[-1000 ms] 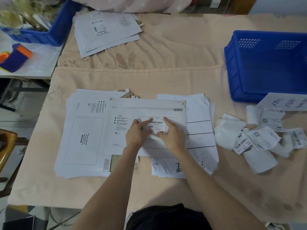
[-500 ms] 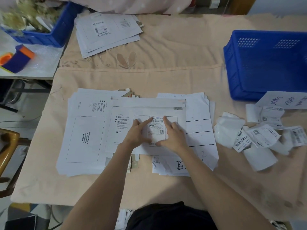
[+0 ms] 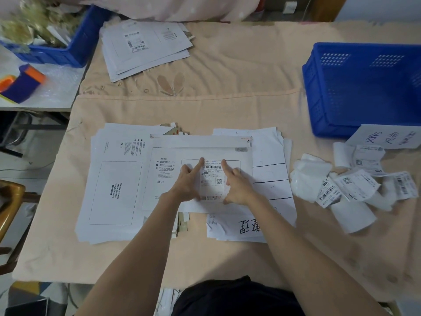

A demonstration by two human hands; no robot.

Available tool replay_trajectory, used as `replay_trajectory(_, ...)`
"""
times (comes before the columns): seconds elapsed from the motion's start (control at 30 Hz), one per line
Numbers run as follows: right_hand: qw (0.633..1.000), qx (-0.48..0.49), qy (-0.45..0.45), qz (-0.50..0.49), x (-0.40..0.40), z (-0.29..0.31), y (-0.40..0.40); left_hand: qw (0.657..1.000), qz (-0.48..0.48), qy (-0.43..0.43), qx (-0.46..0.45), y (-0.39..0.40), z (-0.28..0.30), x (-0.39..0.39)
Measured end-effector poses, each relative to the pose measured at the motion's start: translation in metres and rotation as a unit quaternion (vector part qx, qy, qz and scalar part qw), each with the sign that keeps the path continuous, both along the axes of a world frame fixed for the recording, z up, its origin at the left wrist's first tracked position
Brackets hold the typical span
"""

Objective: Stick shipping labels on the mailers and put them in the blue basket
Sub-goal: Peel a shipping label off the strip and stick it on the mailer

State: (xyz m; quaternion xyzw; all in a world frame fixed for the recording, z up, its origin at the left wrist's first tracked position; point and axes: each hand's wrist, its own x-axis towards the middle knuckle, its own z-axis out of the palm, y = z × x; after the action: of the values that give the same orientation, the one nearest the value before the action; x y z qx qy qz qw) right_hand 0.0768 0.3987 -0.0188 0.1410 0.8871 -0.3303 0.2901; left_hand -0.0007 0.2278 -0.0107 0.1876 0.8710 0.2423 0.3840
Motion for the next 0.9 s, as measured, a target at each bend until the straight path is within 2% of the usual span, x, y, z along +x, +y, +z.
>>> replay_trajectory(0.17, 0.998, -0.057, 0.014, -0.032, -0.004, 0.005, 0.005, 1.000, -0.007, 0.004, -0.022, 0.001, 0.000, 0.002)
replay_trajectory(0.33, 1.000, 0.005, -0.004, -0.005, -0.008, 0.006, -0.001, 0.999, -0.010, 0.017, -0.046, 0.004, 0.000, 0.003)
replay_trajectory(0.43, 1.000, 0.011, -0.020, -0.004, -0.010, 0.008, -0.002, 0.998, -0.013, 0.009, -0.061, 0.005, 0.001, 0.004)
replay_trajectory(0.5, 0.999, -0.018, -0.034, -0.017, -0.011, 0.008, -0.001, 0.997, -0.016, 0.007, -0.073, 0.006, 0.002, 0.003)
replay_trajectory(0.57, 0.993, -0.091, -0.021, -0.075, -0.011, 0.010, 0.002, 0.997, -0.015, 0.004, -0.076, 0.008, 0.002, 0.001)
replay_trajectory(0.63, 0.972, -0.128, 0.064, -0.188, -0.009, 0.011, 0.004, 0.999, 0.025, 0.022, -0.043, 0.010, 0.004, 0.000)
replay_trajectory(0.7, 0.936, -0.059, 0.159, -0.309, -0.004, 0.012, 0.005, 0.987, 0.129, 0.095, 0.014, 0.015, 0.009, 0.004)
replay_trajectory(0.77, 0.904, 0.046, 0.184, -0.383, 0.001, 0.012, 0.006, 0.960, 0.210, 0.171, 0.063, 0.026, 0.017, 0.011)
replay_trajectory(0.83, 0.892, 0.081, 0.146, -0.420, 0.003, 0.011, 0.007, 0.958, 0.210, 0.167, 0.100, 0.043, 0.022, 0.017)
replay_trajectory(0.9, 0.885, 0.064, 0.120, -0.446, 0.002, 0.009, 0.009, 0.972, 0.162, 0.127, 0.112, 0.062, 0.023, 0.022)
